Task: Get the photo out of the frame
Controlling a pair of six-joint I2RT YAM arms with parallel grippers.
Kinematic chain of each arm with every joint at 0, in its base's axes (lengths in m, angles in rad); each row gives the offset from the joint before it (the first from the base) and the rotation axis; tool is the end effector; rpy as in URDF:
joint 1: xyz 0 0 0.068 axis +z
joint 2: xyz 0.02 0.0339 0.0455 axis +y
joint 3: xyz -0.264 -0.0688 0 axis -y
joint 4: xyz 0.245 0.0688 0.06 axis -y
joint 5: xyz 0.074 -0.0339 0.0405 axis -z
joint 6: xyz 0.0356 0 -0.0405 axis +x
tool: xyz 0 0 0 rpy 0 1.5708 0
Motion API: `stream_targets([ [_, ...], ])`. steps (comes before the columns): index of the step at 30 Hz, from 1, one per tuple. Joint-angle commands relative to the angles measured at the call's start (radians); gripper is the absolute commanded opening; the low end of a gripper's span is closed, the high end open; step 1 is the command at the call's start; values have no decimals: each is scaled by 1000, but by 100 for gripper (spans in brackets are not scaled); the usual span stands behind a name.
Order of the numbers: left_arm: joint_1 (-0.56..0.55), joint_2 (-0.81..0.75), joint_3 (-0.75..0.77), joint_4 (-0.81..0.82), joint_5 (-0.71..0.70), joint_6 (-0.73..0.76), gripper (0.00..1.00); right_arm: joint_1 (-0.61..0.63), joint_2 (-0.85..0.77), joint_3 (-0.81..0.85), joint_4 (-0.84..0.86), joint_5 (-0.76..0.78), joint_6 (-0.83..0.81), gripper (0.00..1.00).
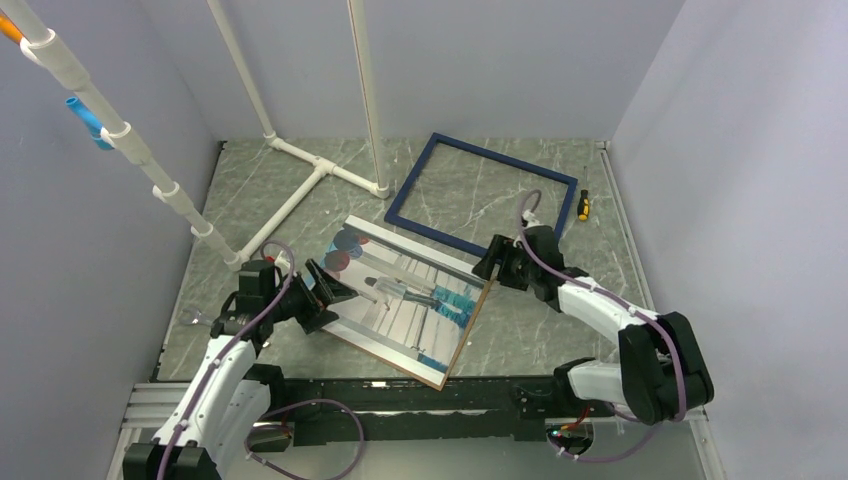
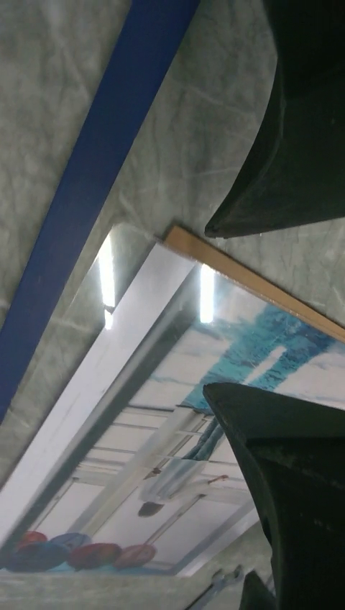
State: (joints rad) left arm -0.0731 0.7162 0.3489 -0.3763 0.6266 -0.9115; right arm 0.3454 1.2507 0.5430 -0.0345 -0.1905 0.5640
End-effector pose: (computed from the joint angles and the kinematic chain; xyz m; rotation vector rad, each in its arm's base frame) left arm 0.1448 -0.0315 0.1852 -0.6736 2.3607 -1.1981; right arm 0.2258 0.0884 0.1768 0.1611 2.3897 0.6676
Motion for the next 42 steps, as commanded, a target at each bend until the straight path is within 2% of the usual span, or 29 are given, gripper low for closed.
stream_targets([
  [1,4,0,0,64,63,-6,99,-81,-6,-76,202,-127,97,70],
  [9,4,-36,28,22,44,1,99,-124,113,-123,398,-85,131,63],
  [15,4,-42,46,-13,37,16,100,-129,181,-108,432,-31,113,60],
  [19,3,-46,47,-10,36,8,99,-133,220,-114,499,-52,126,60],
  [24,4,-53,56,-24,35,14,99,-135,247,-136,585,-67,161,50],
  [33,4,-74,56,-53,27,29,99,-138,228,-188,726,-119,184,27],
  [39,3,-68,49,-50,7,34,99,-137,213,-184,760,-184,170,18],
  [42,4,-56,32,-18,17,23,99,-135,198,-176,719,-200,179,17],
])
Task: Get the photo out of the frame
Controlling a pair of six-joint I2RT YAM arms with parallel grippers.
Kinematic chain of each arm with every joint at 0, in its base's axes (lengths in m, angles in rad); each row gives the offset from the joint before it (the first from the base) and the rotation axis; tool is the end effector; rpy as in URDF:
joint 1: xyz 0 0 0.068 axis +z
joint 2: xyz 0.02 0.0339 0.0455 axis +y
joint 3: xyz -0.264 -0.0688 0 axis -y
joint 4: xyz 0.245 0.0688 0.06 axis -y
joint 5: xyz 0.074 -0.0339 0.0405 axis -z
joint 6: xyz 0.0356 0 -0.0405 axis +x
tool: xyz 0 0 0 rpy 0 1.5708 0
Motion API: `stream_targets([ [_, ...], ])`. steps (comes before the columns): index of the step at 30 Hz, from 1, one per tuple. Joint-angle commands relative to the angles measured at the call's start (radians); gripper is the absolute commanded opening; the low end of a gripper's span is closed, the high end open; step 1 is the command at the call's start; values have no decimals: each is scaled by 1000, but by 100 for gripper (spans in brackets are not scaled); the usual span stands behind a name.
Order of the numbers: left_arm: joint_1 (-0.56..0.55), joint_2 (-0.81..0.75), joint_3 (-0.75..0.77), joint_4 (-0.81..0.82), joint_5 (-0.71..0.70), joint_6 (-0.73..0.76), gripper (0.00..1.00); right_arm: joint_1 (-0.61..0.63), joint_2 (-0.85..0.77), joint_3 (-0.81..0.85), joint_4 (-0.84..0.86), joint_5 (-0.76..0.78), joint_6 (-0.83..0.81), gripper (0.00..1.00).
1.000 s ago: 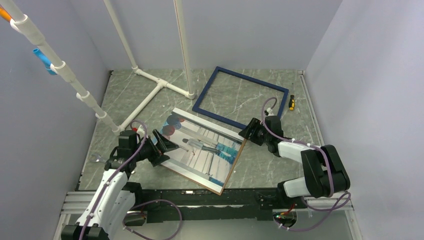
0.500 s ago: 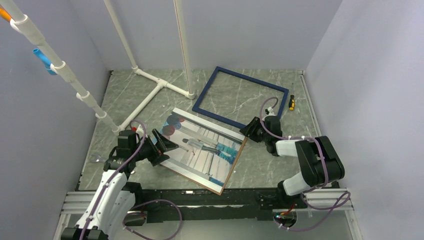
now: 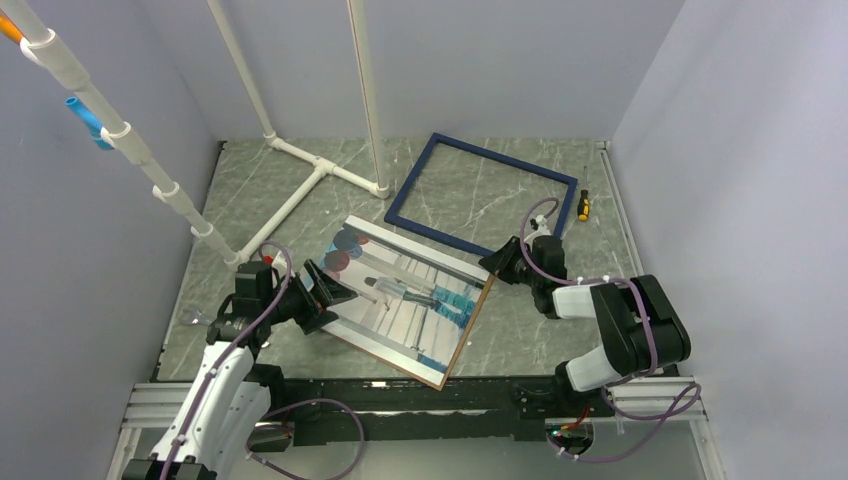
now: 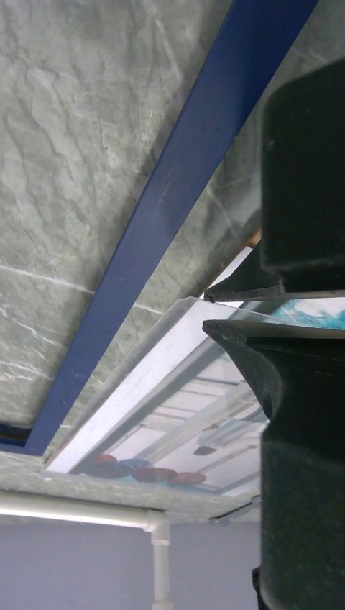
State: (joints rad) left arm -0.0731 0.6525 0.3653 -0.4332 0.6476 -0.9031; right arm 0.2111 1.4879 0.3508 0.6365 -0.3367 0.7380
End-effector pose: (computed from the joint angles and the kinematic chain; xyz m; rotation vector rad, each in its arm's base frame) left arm 0.1372 -0.0316 0.1944 -0.6344 2.3452 -1.2220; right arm 0.2419 0.0639 0.1278 0.3531 2.1463 0.9134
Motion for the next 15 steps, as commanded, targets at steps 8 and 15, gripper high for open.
stream_targets([
  [8,3,40,6,73,2,15,99,-2,-153,3,-122,-138,-9,13],
  [15,-29,53,2,108,-22,-7,99,-3,-260,4,-332,-77,-60,35],
])
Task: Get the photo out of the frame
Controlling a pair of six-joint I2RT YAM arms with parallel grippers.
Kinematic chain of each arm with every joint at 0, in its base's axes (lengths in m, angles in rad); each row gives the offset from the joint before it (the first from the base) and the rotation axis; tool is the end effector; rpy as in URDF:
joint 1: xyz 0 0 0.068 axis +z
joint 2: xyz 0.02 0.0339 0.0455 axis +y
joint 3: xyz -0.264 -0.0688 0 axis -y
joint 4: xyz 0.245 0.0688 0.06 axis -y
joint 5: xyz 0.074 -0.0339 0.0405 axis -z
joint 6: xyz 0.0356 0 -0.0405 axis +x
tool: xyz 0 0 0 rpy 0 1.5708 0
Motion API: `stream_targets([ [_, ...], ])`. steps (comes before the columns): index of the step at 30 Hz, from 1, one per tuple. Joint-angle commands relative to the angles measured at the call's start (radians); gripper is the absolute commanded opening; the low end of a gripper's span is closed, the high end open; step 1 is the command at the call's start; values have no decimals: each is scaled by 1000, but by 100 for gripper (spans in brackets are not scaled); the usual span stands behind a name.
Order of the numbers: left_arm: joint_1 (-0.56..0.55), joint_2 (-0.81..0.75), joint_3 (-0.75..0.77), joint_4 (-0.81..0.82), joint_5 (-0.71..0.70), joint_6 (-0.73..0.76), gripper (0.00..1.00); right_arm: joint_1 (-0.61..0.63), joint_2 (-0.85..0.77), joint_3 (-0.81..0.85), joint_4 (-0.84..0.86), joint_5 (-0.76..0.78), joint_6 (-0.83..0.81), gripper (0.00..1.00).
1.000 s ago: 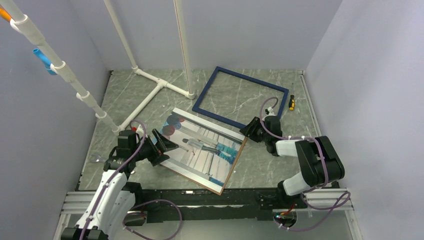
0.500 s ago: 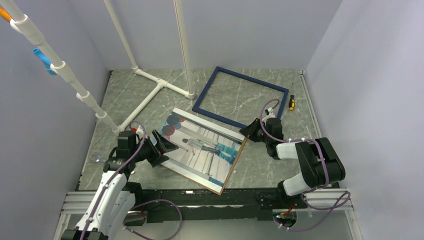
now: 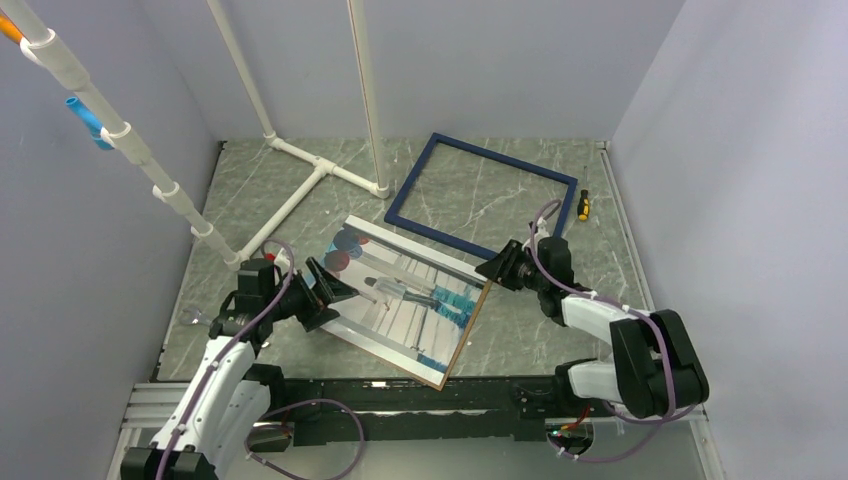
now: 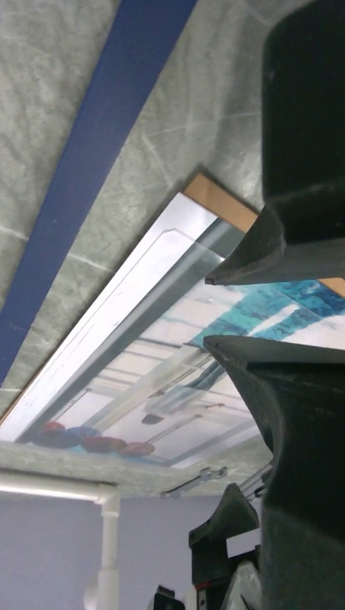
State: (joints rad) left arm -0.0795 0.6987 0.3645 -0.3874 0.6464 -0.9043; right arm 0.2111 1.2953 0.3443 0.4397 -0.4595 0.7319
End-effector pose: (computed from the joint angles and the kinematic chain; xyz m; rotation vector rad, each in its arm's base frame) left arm 0.1437 -0.0330 0.1920 -0.6304 2.3497 -1.2238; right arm 0.2232 0.0640 0.1511 0.2725 2.1808 1.0329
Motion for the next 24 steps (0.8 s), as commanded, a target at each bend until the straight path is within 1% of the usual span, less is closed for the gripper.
stream_targets([
  [1,-37,12,0,71,-28,-17,99,-5,-72,26,-175,76,-75,39],
  [3,-72,28,-7,105,-48,-43,99,-25,-62,63,-237,102,-117,41],
  [8,-187,105,-4,187,-151,-91,99,-75,2,109,-256,79,-139,42],
  [11,-235,157,4,217,-206,-110,99,-78,48,113,-226,45,-136,42],
  [14,-252,179,-10,258,-250,-135,99,-78,72,103,-192,10,-122,40],
  [17,-256,208,-29,321,-254,-153,99,-79,74,94,-169,1,-117,39],
  [24,-294,300,-20,379,-277,-161,98,-77,111,95,-136,7,-103,37],
])
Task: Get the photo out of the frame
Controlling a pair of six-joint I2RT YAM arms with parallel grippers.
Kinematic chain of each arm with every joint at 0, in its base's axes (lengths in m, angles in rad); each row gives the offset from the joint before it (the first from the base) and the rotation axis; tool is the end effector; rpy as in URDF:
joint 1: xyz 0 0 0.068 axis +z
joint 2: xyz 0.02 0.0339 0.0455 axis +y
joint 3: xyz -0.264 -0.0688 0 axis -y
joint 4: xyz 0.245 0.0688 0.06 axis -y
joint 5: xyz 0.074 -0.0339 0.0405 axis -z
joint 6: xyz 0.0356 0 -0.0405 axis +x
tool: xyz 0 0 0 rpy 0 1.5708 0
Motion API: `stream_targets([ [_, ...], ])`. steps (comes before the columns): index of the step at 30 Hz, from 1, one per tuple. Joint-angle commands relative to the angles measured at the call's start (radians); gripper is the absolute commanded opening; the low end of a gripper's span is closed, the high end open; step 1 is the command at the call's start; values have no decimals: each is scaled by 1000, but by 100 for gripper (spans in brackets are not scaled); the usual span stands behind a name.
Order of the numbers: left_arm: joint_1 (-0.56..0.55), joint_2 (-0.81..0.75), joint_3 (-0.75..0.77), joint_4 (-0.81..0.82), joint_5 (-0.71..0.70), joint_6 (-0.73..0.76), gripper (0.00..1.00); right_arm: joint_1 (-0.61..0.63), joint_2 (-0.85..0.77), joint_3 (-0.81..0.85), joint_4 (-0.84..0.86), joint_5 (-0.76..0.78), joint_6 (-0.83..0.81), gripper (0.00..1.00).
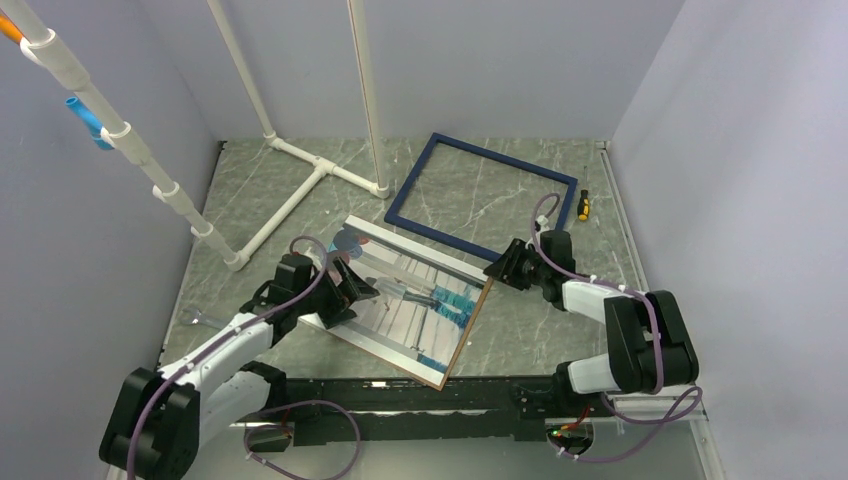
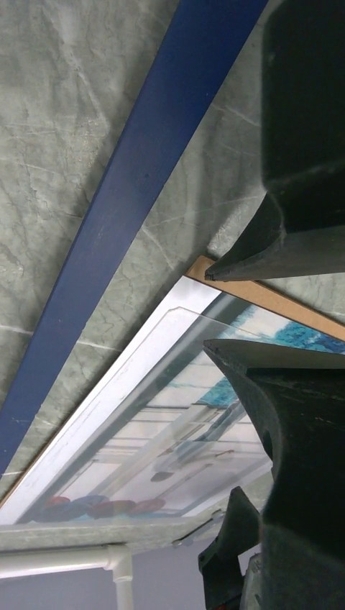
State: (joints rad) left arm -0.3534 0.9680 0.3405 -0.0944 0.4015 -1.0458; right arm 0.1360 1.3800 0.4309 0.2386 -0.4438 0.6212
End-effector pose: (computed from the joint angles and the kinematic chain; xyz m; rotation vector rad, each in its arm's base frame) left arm 0.1678 -0.0767 0.1651 -0.6339 2.4368 -1.1200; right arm 0.2376 0.0479 0.1393 0.3282 2.3384 0.8907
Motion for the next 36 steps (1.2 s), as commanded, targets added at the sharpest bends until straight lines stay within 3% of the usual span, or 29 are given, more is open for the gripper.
stream_targets([
  [1,-23,36,1,87,-35,-23,98,-4,37,7,77,-8,13,37],
  [18,-27,130,-58,87,-112,-64,98,-4,129,10,130,45,61,38],
  [31,-27,153,-67,122,-110,-56,98,23,137,31,158,115,-2,39],
  [36,-27,154,-64,124,-108,-52,99,42,160,30,203,64,1,39],
])
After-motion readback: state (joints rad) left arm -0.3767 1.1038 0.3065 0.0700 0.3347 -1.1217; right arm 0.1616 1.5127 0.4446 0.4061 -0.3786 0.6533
